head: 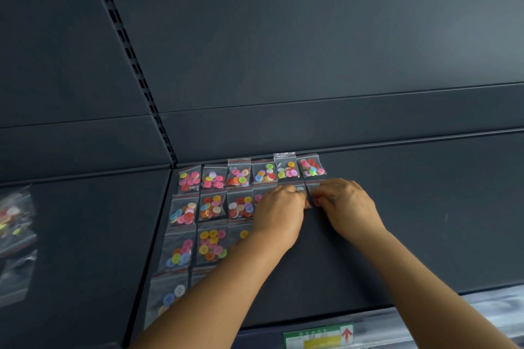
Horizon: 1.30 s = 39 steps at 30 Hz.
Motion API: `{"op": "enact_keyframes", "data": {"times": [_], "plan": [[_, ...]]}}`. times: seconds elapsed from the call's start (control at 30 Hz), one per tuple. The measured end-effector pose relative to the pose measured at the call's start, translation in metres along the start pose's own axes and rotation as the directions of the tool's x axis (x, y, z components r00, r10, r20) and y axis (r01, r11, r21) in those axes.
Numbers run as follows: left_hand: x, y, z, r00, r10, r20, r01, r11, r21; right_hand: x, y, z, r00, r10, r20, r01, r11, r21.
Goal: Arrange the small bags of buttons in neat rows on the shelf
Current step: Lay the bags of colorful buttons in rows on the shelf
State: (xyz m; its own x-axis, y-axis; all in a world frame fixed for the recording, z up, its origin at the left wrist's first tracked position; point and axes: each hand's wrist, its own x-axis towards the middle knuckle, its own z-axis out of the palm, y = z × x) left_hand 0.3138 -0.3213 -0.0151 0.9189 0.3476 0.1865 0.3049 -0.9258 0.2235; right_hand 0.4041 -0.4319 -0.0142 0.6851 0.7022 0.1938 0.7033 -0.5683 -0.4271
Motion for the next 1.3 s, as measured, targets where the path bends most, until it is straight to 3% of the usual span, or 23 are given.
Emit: {"op": "enact_keyframes", "data": {"times": [0.4,0.47,0.6,0.97,1.3], "plan": [[-0.002,0.001,-0.006,0.997,-0.050,0.065,0.050,0.999,0.002,-0.001,-0.011,-0.003,1.000,0.001,0.029,-0.001,1.000,-0.010],[-0.005,0.000,-0.010,0.998,-0.042,0.054,0.041,0.999,0.023,-0.005,-0.014,-0.005,0.999,0.043,0.004,-0.043,0.999,-0.016],[-0.030,-0.020,-0.026,0.995,-0.095,-0.009,0.095,0.995,0.009,-0.012,-0.037,0.001,0.998,-0.003,0.061,0.007,0.998,-0.060],[-0.144,-0.129,-0.086,0.951,-0.287,-0.111,0.294,0.954,0.055,-0.029,-0.175,0.049,0.940,-0.307,0.148,0.311,0.951,-0.001],[-0.237,-0.246,-0.122,0.907,-0.399,-0.139,0.411,0.908,0.079,-0.049,-0.311,0.115,0.894,-0.406,0.191,0.399,0.914,0.077]]}}
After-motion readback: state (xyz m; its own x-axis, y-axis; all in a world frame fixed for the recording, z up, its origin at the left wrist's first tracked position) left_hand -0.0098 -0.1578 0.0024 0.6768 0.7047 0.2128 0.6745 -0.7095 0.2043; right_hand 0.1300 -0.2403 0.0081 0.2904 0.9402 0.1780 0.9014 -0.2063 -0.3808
